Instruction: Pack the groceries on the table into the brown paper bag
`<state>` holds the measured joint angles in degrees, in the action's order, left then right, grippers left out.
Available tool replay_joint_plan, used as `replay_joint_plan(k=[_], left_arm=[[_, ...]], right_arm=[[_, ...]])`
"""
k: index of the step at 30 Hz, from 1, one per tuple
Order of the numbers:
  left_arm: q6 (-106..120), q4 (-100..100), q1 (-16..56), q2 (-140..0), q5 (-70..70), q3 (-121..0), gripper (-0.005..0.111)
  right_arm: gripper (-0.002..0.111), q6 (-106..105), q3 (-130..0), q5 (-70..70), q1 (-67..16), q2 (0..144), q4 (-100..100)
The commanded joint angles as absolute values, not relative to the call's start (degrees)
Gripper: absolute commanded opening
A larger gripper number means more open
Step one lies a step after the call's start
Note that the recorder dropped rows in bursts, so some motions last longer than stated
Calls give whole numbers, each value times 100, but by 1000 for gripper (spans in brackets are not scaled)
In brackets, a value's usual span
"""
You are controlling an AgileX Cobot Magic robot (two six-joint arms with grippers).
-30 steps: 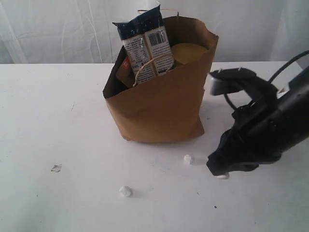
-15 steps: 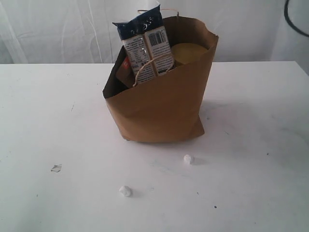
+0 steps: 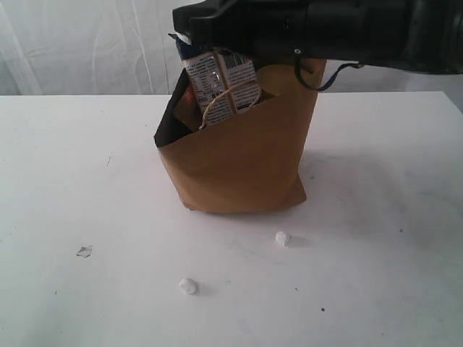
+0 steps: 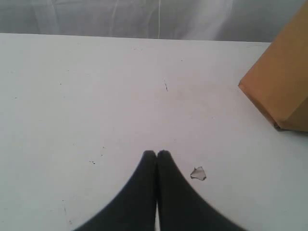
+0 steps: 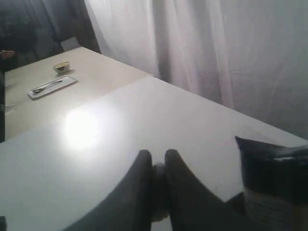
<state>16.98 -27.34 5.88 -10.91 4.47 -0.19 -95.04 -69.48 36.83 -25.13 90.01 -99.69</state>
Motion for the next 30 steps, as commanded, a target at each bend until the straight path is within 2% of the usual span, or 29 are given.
replay_joint_plan(k=[1,5,12,16,21,25,28,30], left_arm=[[1669,-2756,578,-1073,453,0,0],[1669,-2756,578,-1073,453,0,0],[1669,-2756,578,-1073,453,0,0],[1669,-2756,578,-1073,453,0,0],[1669,-2756,578,-1073,453,0,0],[1669,-2756,578,-1073,453,0,0],[1669,-2756,578,-1073,453,0,0],[1669,-2756,578,-1073,453,0,0]], right_arm=[[27,-9599,-7015,2931,-2529,8965,-9995],[37,-9612,-7015,2145,-2529,8773,-9995],[37,-9612,-6968,1773,-2529,8018,-9995],[32,-9578,-6654,1191,-2529,7384,-8604],[27,-9603,-5693,-1580,-2529,6784,-8008],[27,-9882,-4941,-4745,-2529,6700,-9267],[27,-10582,-4479,-6007,-2497,6785,-9995],[25,-11305,-4138,-6045,-2497,6803,-9995]])
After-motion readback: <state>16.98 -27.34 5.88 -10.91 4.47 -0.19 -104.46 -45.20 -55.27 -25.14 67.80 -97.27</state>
